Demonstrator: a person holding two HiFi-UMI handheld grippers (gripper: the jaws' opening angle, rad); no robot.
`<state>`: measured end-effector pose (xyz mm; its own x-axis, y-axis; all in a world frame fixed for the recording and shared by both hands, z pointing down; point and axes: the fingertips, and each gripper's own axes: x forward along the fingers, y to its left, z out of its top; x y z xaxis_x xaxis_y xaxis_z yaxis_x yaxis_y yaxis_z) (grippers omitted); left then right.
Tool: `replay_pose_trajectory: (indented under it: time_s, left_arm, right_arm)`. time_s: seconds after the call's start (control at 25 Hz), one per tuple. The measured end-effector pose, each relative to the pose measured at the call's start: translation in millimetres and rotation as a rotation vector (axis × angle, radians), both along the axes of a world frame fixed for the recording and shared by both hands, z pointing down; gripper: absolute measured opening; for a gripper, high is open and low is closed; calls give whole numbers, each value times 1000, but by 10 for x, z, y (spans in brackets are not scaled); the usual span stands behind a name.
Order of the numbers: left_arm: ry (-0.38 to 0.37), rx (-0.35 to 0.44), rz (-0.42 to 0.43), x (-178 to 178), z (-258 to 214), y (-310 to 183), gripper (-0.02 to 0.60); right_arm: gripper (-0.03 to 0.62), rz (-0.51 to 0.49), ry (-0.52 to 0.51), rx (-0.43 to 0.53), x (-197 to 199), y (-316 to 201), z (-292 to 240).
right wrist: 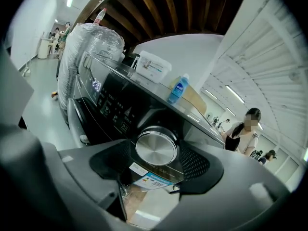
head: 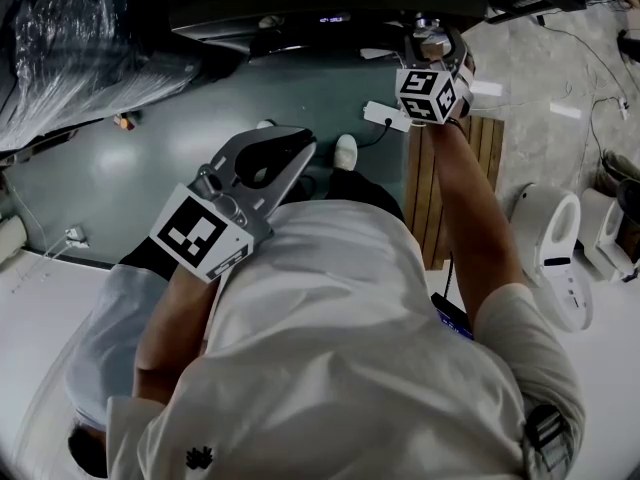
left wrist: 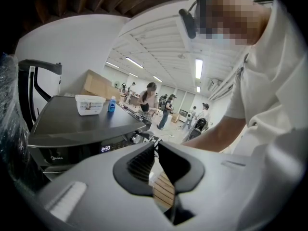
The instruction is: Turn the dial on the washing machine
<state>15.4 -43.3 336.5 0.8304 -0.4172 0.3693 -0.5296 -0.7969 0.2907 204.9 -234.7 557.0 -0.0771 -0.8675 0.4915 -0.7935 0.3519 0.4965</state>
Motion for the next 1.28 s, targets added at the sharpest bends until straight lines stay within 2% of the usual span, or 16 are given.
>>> replay_pose_trajectory:
  time_s: [0.16, 0.44, 0.56, 0.72, 0.84, 1.08, 1.28]
  left_arm:
    - [-1, -3, -4, -13, 13, 8, 60]
    - [5, -3, -1, 3, 14, 0, 60]
    - [5, -3, -3, 4, 12, -1, 60]
    - [8, -3, -8, -5, 2, 1, 60]
    - [10, -2, -10, 9, 2, 9, 60]
    - [8, 6, -17, 18, 15, 8, 60]
    - [9, 15, -19, 55, 32, 4, 60]
  right_arm:
    - [287, 17, -1, 3, 9, 11, -2]
    - [270, 65, -63, 0, 44, -4, -27]
    - [268, 97, -140, -10, 54, -14, -24]
    - [268, 168, -305, -35, 80, -12, -60]
    - [268, 213, -390, -49, 116, 4, -105]
    - [270, 189, -431, -51, 111, 0, -115]
    - [270, 165, -442, -73, 152, 189, -149]
